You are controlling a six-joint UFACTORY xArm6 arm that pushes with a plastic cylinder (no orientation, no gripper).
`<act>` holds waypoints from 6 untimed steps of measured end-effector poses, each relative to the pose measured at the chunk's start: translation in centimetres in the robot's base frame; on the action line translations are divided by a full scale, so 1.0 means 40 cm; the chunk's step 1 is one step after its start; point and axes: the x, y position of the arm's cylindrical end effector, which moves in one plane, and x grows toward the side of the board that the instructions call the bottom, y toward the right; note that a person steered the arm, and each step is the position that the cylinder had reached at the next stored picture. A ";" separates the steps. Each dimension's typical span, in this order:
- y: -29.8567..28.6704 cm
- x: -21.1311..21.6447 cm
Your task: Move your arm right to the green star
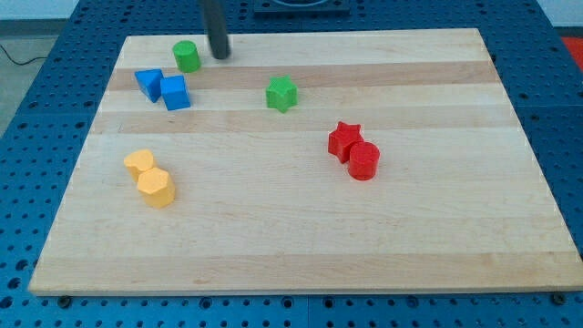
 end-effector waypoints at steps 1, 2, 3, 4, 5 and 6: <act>0.252 0.080; 0.323 0.184; 0.319 0.271; 0.295 0.281; 0.295 0.281; 0.295 0.280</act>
